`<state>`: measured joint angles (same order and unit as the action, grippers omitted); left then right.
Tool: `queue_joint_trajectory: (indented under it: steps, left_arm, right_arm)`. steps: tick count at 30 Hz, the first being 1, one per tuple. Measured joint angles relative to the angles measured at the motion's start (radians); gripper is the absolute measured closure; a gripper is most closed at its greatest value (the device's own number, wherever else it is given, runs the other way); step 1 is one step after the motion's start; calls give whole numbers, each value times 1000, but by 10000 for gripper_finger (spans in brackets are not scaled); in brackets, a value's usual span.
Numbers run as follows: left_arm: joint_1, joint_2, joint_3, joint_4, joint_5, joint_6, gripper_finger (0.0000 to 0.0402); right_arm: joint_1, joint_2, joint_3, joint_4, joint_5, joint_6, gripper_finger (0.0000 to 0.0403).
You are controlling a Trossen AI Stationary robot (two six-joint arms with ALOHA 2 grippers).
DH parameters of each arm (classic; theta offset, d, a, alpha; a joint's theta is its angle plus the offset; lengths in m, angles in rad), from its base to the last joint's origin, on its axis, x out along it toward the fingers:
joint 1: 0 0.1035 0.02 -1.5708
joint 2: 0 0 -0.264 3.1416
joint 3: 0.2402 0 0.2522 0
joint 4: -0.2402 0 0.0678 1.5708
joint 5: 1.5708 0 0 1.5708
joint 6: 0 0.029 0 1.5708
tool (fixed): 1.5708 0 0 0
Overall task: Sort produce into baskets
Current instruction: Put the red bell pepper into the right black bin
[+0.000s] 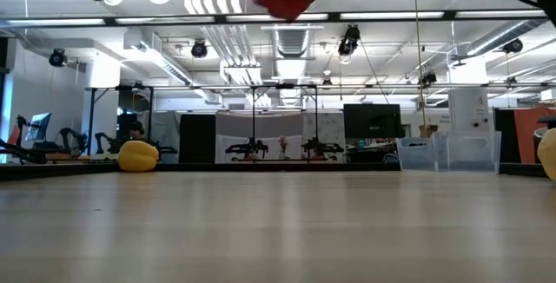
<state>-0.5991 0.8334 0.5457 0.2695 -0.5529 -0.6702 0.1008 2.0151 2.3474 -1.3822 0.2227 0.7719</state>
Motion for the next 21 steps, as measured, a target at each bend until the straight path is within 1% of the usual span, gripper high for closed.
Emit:
queue_joint_trajectory:
  steps: [5,9,12,16,18,21]
  left_arm:
    - [0,58,0,10,-102,-129,75]
    - [0,104,0,42,-147,-234,75]
    - [0,138,0,59,-179,-294,75]
    - [0,190,0,62,-239,-401,75]
    - [0,217,0,64,-250,-447,75]
    - [0,261,0,102,-250,-467,75]
  right_arm:
    - [125,-40,0,-99,59,79,87]
    - [238,-60,0,-155,104,154,86]
    - [321,-59,0,-175,127,208,86]
    - [428,-55,-10,-189,184,292,84]
    - [480,-54,-24,-188,210,345,84]
    - [563,-53,-59,-189,279,445,87]
